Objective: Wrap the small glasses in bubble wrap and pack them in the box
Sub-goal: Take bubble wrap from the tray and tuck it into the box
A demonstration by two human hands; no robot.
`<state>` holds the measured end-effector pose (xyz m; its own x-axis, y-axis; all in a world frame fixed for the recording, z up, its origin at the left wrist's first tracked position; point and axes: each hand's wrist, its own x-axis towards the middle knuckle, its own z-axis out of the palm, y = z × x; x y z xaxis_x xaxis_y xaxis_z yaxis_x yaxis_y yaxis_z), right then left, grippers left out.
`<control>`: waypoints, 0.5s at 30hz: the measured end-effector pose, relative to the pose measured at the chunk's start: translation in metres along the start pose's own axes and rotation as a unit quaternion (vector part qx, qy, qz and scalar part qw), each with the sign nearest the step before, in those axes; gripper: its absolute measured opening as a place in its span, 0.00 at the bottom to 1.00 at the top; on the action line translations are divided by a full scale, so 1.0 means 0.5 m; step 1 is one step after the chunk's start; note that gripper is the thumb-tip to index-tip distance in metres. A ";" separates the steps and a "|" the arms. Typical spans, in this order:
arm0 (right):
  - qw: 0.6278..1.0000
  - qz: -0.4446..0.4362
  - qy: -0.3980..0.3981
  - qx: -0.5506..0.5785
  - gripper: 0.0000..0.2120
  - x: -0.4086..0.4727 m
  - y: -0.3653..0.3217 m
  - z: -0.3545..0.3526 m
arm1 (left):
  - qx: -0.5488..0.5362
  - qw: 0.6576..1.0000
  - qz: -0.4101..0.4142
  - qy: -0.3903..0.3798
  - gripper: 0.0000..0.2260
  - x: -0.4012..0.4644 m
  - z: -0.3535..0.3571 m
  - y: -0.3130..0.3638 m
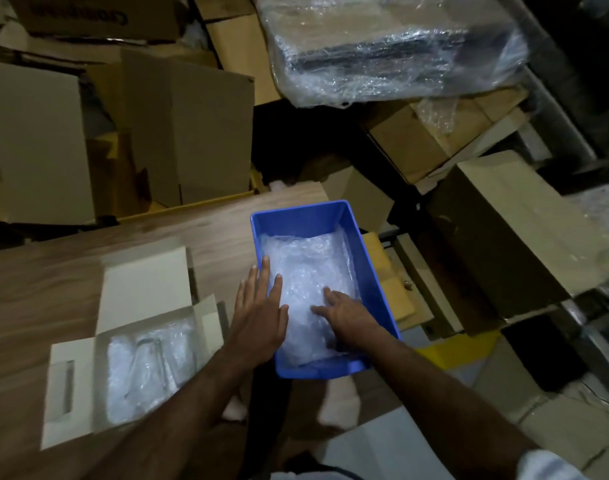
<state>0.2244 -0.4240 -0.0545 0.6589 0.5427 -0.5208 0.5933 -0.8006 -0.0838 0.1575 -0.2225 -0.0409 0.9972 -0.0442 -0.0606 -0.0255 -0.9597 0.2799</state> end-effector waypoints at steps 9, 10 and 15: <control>0.995 -0.061 0.078 0.016 0.11 0.056 0.020 0.044 | -0.039 0.999 -0.014 0.003 0.29 0.005 0.005 0.002; 0.993 -0.057 0.101 0.033 0.10 0.049 0.022 0.036 | -0.041 0.999 -0.016 0.001 0.29 0.005 0.004 0.003; 0.964 -0.026 0.219 0.149 0.11 0.000 0.030 0.007 | -0.037 0.999 -0.026 -0.010 0.31 0.003 -0.003 0.010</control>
<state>0.2318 -0.4369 -0.0587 0.8031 0.5863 -0.1060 0.5143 -0.7720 -0.3734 0.1592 -0.2271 -0.0379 0.9954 -0.0009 -0.0957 0.0325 -0.9375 0.3466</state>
